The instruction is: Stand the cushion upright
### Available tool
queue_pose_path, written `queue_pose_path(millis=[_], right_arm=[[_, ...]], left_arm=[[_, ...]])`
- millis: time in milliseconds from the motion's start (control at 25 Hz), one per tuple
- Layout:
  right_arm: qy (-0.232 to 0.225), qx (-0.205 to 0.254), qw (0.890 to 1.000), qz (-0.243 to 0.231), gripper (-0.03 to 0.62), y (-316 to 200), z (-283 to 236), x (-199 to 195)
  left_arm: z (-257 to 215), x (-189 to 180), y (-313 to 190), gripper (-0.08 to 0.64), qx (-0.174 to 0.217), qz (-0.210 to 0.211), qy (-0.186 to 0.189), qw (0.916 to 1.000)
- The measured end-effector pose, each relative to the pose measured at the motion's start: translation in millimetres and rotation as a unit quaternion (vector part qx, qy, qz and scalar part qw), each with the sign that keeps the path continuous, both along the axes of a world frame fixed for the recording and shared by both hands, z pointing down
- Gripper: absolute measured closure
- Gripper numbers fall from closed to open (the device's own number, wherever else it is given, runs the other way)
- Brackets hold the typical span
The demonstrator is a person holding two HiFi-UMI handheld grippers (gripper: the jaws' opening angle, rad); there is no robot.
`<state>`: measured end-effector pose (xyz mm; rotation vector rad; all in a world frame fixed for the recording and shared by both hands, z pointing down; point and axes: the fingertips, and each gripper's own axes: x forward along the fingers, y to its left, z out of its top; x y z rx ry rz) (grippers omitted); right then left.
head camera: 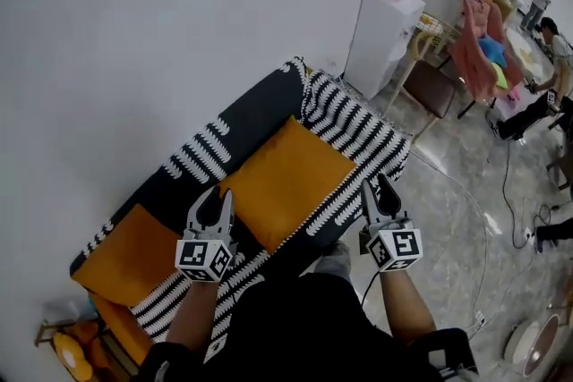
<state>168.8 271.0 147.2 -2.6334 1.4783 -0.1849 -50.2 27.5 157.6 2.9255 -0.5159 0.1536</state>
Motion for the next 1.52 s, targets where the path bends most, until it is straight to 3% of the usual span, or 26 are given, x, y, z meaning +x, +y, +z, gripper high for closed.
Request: queue_pose_path(millis=[280, 560, 760, 1080, 1280, 1520], right_arm=[[-0.01, -0.018, 0.996, -0.09, 0.425, -79, 17, 88], [-0.021, -0.049, 0.988, -0.146, 0.429, -129, 37, 187], [-0.035, -0.081, 0.979, -0.185, 0.434, -173, 69, 228], [-0.03, -0.141, 0.952, -0.27, 0.434, -239, 138, 231], [-0.045, -0.186, 0.936, -0.295, 0.437, -262, 193, 220], [-0.094, -0.229, 0.922, -0.297, 0.418, -279, 266, 201]], left_arm=[[19, 36, -35, 0.453, -0.023, -0.108, -0.016, 0.9938], [47, 81, -41, 0.453, -0.064, -0.195, -0.034, 0.9782], [69, 91, -43, 0.453, -0.083, -0.244, -0.062, 0.9642], [121, 67, -41, 0.432, -0.134, -0.324, -0.117, 0.929], [161, 62, -48, 0.419, -0.152, -0.323, -0.14, 0.9237], [235, 33, -68, 0.403, -0.195, -0.345, -0.158, 0.9046]])
